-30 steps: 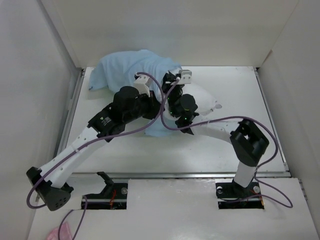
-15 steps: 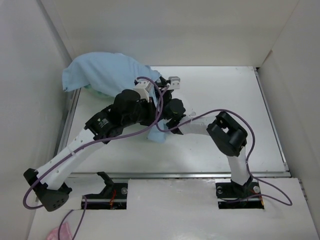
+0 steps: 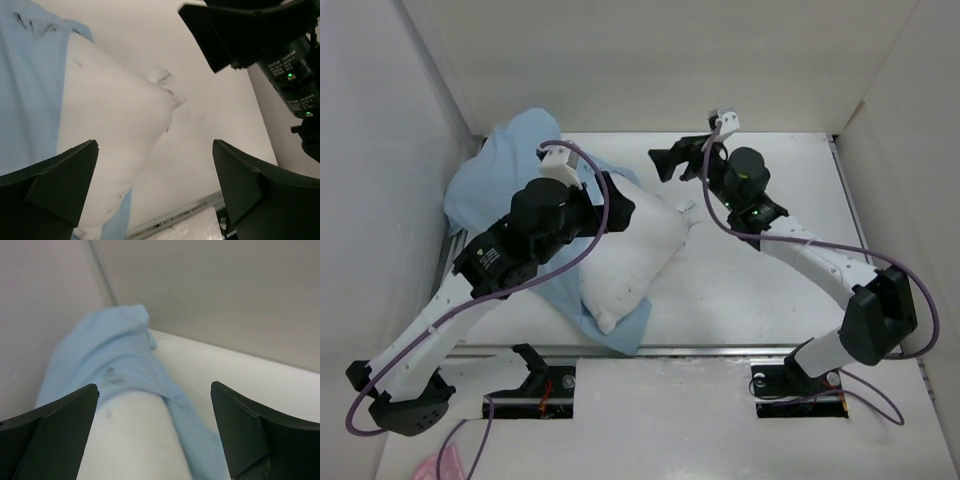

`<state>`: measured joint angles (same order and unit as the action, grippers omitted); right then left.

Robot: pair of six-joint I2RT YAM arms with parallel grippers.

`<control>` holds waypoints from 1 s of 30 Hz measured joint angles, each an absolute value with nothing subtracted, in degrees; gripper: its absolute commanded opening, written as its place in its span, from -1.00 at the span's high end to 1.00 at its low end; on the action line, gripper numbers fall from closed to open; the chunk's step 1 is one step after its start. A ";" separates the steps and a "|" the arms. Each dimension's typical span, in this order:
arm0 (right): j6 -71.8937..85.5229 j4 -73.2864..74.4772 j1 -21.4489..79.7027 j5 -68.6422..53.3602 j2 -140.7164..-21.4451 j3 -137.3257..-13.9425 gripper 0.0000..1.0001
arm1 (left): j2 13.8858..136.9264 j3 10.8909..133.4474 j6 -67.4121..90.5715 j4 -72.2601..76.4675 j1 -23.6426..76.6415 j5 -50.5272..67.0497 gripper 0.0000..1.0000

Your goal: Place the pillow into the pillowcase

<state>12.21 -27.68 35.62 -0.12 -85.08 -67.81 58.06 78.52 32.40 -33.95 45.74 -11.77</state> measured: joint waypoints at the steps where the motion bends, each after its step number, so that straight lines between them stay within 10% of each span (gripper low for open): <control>1: 12.64 -24.51 33.89 -1.58 -84.88 -68.20 -0.99 | 58.54 78.91 32.05 -33.71 45.47 -13.89 -0.99; 14: 6.76 -3.99 26.74 -30.26 -112.20 -78.06 -0.76 | 92.68 88.92 31.38 -39.31 35.64 -23.81 -0.99; 21: 0.67 -3.99 28.99 -36.97 -108.55 -74.46 -0.60 | 103.61 98.04 31.75 -47.72 34.37 -28.91 -0.96; 25: -2.15 -4.25 30.11 -40.49 -105.01 -69.65 -0.60 | 109.65 104.47 33.43 -53.56 34.44 -34.70 -0.45; 30: -3.46 -4.23 30.94 -40.07 -101.65 -65.54 -0.70 | 115.39 111.24 34.15 -58.11 34.63 -39.92 -0.29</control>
